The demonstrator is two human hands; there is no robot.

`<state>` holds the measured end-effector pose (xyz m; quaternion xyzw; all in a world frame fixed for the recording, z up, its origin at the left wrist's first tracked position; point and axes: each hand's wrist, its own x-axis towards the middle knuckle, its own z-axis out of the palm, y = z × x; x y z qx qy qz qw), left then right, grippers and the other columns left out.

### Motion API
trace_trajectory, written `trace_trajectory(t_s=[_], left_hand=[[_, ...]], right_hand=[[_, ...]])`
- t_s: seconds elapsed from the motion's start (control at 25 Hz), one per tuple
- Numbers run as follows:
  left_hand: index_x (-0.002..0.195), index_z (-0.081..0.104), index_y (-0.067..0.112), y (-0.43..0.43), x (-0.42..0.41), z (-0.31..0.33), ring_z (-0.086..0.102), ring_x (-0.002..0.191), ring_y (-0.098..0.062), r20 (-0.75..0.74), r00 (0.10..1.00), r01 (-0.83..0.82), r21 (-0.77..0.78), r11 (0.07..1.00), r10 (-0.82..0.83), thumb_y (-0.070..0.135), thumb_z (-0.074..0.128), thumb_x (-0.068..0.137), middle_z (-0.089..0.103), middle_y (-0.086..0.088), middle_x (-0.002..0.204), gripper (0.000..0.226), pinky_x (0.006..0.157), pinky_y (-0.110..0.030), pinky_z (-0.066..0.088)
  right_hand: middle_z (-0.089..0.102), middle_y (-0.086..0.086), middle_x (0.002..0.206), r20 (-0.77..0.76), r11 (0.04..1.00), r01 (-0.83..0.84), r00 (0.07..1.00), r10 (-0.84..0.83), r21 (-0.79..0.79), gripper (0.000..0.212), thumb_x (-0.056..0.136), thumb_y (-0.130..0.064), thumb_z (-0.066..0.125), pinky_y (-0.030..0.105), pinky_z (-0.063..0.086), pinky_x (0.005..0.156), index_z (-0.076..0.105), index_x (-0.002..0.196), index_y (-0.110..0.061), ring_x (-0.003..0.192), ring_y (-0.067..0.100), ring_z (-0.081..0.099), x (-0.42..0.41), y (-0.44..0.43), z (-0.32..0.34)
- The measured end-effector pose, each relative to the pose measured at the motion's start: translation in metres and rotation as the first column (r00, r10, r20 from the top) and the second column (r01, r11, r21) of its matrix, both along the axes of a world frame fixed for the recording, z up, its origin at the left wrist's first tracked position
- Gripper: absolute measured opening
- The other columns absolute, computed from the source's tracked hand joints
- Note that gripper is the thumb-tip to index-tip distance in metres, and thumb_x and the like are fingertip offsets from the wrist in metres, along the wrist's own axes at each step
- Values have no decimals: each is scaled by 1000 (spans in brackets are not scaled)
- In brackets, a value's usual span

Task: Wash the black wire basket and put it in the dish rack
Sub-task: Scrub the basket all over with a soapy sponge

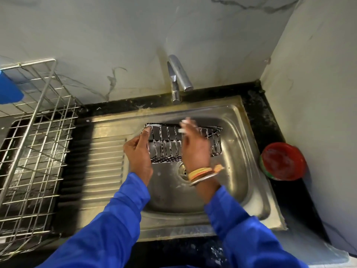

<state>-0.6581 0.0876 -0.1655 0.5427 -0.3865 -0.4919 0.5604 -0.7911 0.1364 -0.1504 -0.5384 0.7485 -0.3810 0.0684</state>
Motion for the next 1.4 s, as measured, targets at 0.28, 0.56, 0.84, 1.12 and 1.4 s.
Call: trace_trajectory(t_s=[0.28, 0.56, 0.84, 1.12, 1.4], left_hand=[[71, 55, -1, -5, 8, 1, 28, 66, -24, -69, 996, -65, -4, 998, 65, 45, 85, 70, 36, -4, 70, 55, 63, -34, 34], [65, 53, 3, -9, 10, -6, 28, 63, -20, -53, 997, -58, -8, 998, 57, 48, 86, 68, 35, 0, 62, 56, 57, -31, 30], [58, 49, 10, -4, 4, -1, 29, 61, -20, -57, 996, -71, 6, 997, 71, 41, 84, 73, 37, 0, 58, 49, 58, -31, 33], [60, 48, 7, -4, 12, -3, 28, 56, -20, -20, 999, -41, 18, 999, 41, 29, 79, 86, 35, 1, 54, 47, 52, -27, 33], [55, 51, 21, -16, 36, -3, 44, 52, -20, -148, 978, -121, 177, 977, 148, 33, 83, 73, 46, 2, 56, 39, 52, -31, 41]], right_hand=[[47, 13, 145, -59, 990, 89, 995, -83, 112, 47, 94, -5, 40, 42, 48, 101, 46, 140, -4, 126, 28, 54, -31, 27, -32], [59, 12, 132, -258, 971, -236, 936, 238, 40, 49, 75, 7, 60, 33, 45, 104, 62, 123, 0, 123, 22, 56, -7, 30, -40], [54, 18, 137, -141, 986, -55, 987, 78, 159, 53, 79, 14, 58, 27, 39, 104, 54, 130, 4, 126, 25, 53, -32, 23, -22], [61, 7, 132, 127, 943, 162, 970, -206, 292, 36, 98, -8, 46, 29, 49, 98, 56, 133, -10, 113, 21, 62, -79, 22, -28], [64, 8, 127, -13, 988, 39, 999, -37, 151, 33, 91, 1, 57, 17, 42, 94, 64, 122, -5, 115, 20, 62, -79, 34, -21]])
